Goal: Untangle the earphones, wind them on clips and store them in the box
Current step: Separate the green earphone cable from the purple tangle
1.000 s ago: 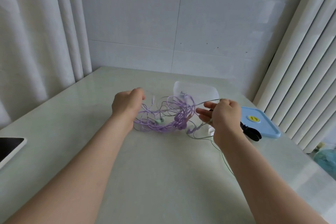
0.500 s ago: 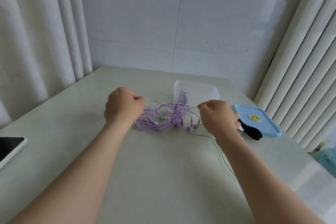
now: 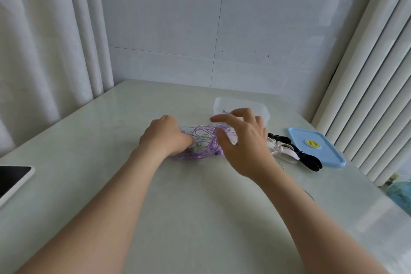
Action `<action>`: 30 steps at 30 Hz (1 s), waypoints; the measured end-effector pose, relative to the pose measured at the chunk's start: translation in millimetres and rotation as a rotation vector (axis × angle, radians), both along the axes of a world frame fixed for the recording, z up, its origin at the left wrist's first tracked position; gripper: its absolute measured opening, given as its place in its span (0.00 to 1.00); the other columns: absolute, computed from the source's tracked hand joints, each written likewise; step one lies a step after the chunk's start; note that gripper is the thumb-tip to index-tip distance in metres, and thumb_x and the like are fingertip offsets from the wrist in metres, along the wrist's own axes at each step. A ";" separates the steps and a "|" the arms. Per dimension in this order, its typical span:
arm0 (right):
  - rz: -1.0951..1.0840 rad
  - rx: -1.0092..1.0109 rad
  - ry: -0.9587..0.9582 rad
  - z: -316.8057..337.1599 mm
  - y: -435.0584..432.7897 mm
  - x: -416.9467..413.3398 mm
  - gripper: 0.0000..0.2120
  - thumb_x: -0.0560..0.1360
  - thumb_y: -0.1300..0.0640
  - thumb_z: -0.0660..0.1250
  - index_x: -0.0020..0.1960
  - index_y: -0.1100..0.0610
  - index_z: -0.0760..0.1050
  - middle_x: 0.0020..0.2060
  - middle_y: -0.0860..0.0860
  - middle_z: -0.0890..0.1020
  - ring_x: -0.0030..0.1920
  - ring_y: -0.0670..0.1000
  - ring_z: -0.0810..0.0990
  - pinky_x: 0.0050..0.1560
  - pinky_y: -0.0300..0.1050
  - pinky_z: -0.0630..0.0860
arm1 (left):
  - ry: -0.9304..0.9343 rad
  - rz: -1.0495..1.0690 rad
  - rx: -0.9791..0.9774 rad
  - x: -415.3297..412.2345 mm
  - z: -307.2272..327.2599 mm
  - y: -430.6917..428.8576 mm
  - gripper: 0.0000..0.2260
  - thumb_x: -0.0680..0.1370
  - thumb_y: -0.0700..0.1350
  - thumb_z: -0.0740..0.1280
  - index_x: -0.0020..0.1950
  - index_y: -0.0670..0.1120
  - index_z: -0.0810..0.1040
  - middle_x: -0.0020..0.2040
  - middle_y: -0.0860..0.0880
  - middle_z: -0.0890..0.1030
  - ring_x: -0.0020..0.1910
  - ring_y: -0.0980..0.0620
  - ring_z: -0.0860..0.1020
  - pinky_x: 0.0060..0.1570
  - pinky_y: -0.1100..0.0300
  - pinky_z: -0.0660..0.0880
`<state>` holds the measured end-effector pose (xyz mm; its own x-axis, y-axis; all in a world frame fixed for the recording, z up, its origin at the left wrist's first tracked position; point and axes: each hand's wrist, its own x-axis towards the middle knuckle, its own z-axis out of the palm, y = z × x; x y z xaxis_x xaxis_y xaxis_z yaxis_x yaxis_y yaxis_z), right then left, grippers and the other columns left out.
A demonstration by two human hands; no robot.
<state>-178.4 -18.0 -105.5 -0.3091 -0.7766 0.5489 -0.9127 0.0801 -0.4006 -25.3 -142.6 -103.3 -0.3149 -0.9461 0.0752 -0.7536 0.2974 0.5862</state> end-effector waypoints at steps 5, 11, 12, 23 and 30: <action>-0.046 0.156 0.140 -18.1 -8.9 7.8 0.18 0.84 0.42 0.58 0.46 0.48 0.82 0.47 0.44 0.76 0.53 0.56 0.69 0.50 0.50 0.60 | 0.229 -0.084 -0.010 -2.8 2.0 0.8 0.16 0.76 0.49 0.67 0.33 0.46 0.66 0.31 0.46 0.65 0.33 0.42 0.64 0.33 0.56 0.59; -0.161 0.153 0.038 -16.6 -9.1 -1.8 0.17 0.79 0.40 0.65 0.41 0.48 0.85 0.37 0.45 0.84 0.51 0.56 0.73 0.52 0.50 0.61 | 0.434 -0.080 0.049 -9.3 -2.9 -10.8 0.09 0.79 0.40 0.61 0.39 0.47 0.70 0.31 0.51 0.74 0.35 0.44 0.68 0.38 0.55 0.65; -0.174 0.157 0.029 -16.8 -8.6 -3.1 0.16 0.77 0.39 0.66 0.40 0.47 0.85 0.37 0.45 0.84 0.51 0.55 0.74 0.53 0.50 0.61 | 0.486 -0.074 0.079 -10.1 -3.1 -11.7 0.08 0.81 0.40 0.60 0.42 0.45 0.73 0.33 0.52 0.81 0.37 0.44 0.73 0.40 0.55 0.68; -0.270 -0.063 -0.092 1.5 -3.2 -12.3 0.14 0.82 0.56 0.61 0.66 0.47 0.74 0.40 0.48 0.83 0.54 0.59 0.77 0.53 0.50 0.59 | 0.140 -0.099 -0.097 -0.5 -9.2 -10.0 0.16 0.75 0.47 0.56 0.40 0.45 0.83 0.40 0.44 0.82 0.41 0.40 0.76 0.41 0.53 0.74; -0.522 0.367 0.244 2.4 11.9 -29.0 0.05 0.77 0.61 0.63 0.43 0.54 0.75 0.31 0.52 0.71 0.49 0.58 0.64 0.47 0.51 0.54 | 0.109 -0.068 -0.188 -9.9 -18.7 -4.6 0.18 0.78 0.54 0.65 0.33 0.44 0.72 0.27 0.50 0.71 0.36 0.41 0.71 0.37 0.55 0.72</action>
<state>-207.5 -6.1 -103.2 -0.5951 -0.7082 0.3799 -0.7780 0.6261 -0.0515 -35.2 -147.2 -122.0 -0.3584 -0.8890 0.2852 -0.6633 0.4574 0.5923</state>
